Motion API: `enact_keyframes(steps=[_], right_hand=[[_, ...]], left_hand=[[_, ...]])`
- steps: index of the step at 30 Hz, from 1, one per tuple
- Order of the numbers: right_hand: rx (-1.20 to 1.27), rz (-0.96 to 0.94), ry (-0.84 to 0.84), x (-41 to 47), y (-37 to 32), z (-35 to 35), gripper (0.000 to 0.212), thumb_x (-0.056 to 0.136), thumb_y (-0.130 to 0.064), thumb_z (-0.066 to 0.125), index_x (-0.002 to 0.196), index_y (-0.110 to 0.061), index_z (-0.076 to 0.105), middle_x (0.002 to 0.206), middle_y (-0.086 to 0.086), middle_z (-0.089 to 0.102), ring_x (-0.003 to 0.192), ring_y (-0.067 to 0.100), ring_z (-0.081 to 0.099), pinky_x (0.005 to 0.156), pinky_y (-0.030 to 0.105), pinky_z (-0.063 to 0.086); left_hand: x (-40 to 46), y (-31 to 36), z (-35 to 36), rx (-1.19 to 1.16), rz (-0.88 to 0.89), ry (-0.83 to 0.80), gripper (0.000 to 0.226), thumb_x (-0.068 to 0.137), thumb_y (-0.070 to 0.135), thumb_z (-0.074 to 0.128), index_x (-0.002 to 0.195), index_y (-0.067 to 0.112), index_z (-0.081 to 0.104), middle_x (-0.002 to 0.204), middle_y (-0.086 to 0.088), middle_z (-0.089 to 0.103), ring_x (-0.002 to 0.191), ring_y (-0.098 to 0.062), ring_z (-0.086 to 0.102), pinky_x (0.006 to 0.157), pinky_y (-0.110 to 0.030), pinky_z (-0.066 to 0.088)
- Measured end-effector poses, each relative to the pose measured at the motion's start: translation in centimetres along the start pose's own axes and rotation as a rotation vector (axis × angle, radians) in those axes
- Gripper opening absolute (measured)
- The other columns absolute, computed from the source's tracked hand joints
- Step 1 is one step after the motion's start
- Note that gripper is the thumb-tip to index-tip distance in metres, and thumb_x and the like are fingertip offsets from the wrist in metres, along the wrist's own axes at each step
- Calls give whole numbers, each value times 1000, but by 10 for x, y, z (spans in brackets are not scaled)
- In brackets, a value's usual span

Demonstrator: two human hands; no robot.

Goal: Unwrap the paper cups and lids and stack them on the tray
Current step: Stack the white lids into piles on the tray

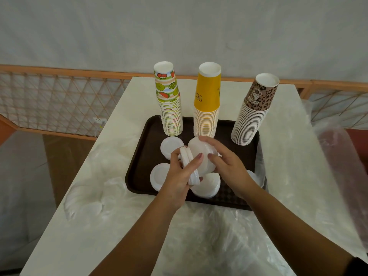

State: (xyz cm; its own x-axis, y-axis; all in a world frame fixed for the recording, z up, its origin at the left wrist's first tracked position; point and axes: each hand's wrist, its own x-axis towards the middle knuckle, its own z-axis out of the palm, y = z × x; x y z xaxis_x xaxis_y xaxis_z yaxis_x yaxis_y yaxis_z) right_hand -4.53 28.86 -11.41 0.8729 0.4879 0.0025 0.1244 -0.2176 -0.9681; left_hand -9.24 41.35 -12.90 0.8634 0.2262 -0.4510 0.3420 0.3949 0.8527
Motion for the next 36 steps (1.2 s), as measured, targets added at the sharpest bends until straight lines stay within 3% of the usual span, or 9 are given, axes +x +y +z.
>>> enact_keyframes(steps=[3,6,11,17,23,28,33,36], right_hand=[[-72,24,103,8,4,-4,39,92,-21,58,125,-35,43,127,-10,48,116,13,48,95,31,51],[-57,77,212,25,11,-11,43,91,-16,59,129,-24,41,125,-4,48,111,15,49,89,25,49],[-53,271,231,63,36,-15,45,95,-22,52,138,-18,36,133,3,48,120,22,48,102,39,44],[-168,398,174,82,52,-11,46,98,-28,46,141,-15,36,141,7,45,126,25,45,107,42,39],[-304,400,188,84,70,-13,44,96,-32,48,136,-13,45,136,9,50,122,26,49,105,42,41],[-347,399,180,82,75,-15,45,95,-36,49,135,-16,47,137,10,48,122,27,47,105,45,41],[-141,415,212,71,75,-18,51,97,-44,43,143,-22,36,147,4,37,131,22,40,107,38,33],[55,452,260,61,74,-13,54,98,-47,34,148,-28,24,155,-2,26,141,20,26,113,39,22]], left_hand=[[5,1,2,201,38,28,85,53,54,77,125,46,32,133,5,44,119,-20,47,96,-42,50],[7,-4,2,648,270,128,81,64,46,81,124,45,27,132,11,35,118,-10,37,92,-27,42],[6,-37,5,1227,432,144,110,60,56,79,144,21,18,146,-1,26,132,-19,29,107,-30,29],[17,-52,7,1522,428,39,116,67,65,70,150,18,2,157,-4,11,142,-23,15,115,-36,20],[22,-57,6,1520,410,17,127,65,66,71,150,17,-9,159,-5,-1,146,-24,5,117,-37,12],[22,-53,3,1268,466,43,129,58,68,73,150,19,-2,158,2,2,145,-15,4,110,-22,3],[25,-42,-5,854,333,111,79,79,59,43,148,28,17,156,6,21,142,-13,22,111,-28,22],[35,-44,-7,708,333,318,57,92,36,54,142,18,33,147,-5,42,134,-20,42,107,-33,34]])
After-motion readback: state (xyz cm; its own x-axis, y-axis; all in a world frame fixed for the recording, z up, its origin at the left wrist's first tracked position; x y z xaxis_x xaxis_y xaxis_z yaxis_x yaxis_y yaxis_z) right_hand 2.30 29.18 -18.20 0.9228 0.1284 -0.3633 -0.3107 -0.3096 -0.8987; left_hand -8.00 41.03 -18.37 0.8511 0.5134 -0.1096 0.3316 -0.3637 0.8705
